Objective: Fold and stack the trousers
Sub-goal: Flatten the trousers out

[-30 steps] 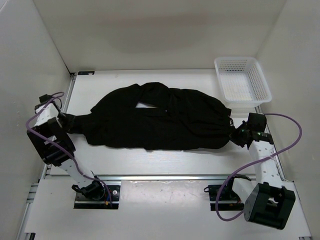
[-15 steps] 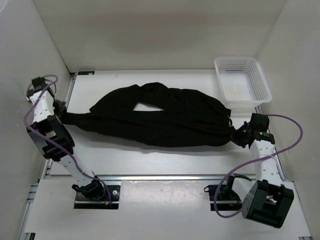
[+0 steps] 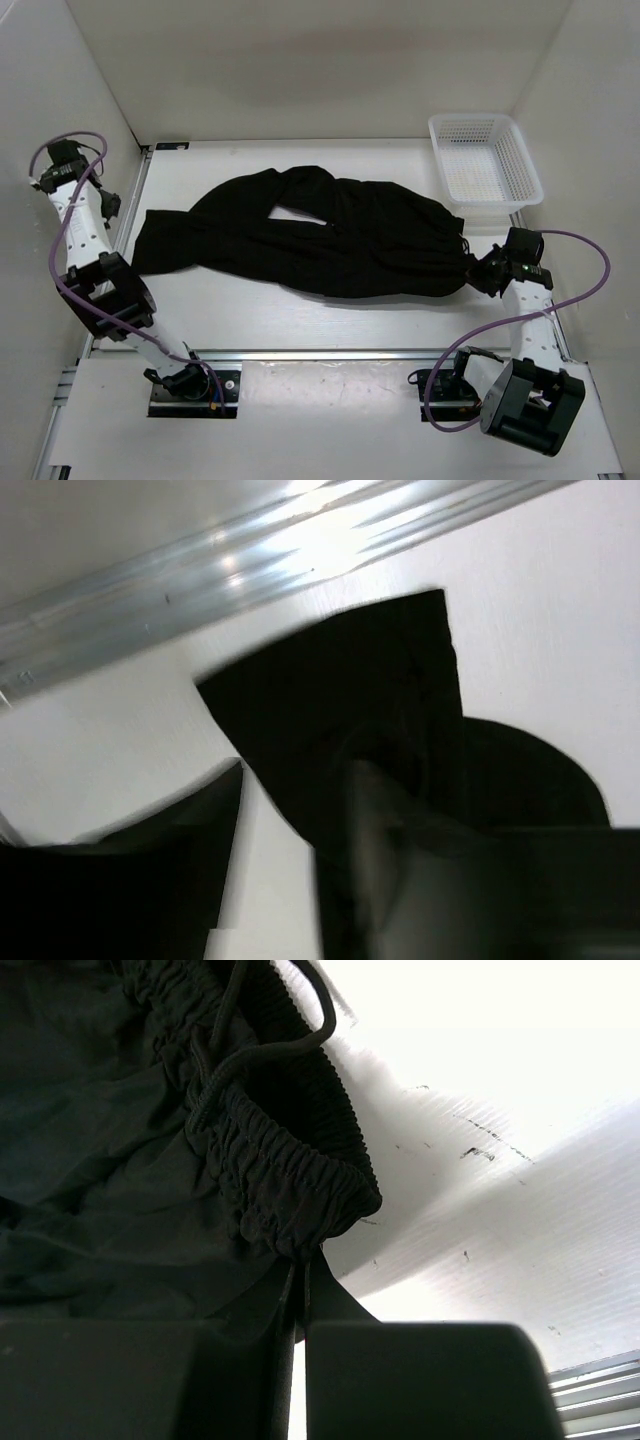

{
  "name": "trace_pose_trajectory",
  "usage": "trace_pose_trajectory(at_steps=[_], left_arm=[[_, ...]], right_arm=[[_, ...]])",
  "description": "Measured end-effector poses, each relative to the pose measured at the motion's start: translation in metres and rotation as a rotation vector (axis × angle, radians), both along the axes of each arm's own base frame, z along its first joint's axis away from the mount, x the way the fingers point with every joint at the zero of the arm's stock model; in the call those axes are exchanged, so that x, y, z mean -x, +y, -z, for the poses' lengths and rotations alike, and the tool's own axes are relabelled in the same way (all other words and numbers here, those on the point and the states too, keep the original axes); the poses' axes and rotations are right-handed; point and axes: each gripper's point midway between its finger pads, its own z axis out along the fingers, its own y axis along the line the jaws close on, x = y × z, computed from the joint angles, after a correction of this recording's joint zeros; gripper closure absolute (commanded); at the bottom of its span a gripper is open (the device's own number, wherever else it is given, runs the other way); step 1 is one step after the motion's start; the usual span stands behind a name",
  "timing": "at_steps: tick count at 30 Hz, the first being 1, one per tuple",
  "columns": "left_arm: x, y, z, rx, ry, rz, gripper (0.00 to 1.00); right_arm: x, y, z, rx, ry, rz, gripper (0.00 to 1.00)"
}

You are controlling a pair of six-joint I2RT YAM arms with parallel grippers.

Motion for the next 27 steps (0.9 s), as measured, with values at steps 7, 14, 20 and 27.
trace_pose_trajectory(at_steps=[7, 14, 20, 27], left_arm=[[0.005, -0.016, 0.058, 0.114, 0.095, 0.045, 0.80], [0.016, -0.033, 0.132, 0.246, 0.228, 0.062, 0.63], [0.025, -0.039, 0.169, 0.295, 0.296, 0.059, 0.31], [0.031, -0.045, 0.184, 0.321, 0.308, 0.039, 0.00]], right_arm=[[0.001, -0.003, 0.000, 0.008, 0.001, 0.002, 1.00], [0.001, -0.003, 0.000, 0.008, 0.001, 0.003, 1.00], [0.000, -0.002, 0.001, 0.001, 0.005, 0.001, 1.00], [0.000, -0.001, 0.005, -0.009, 0.017, -0.003, 1.00]])
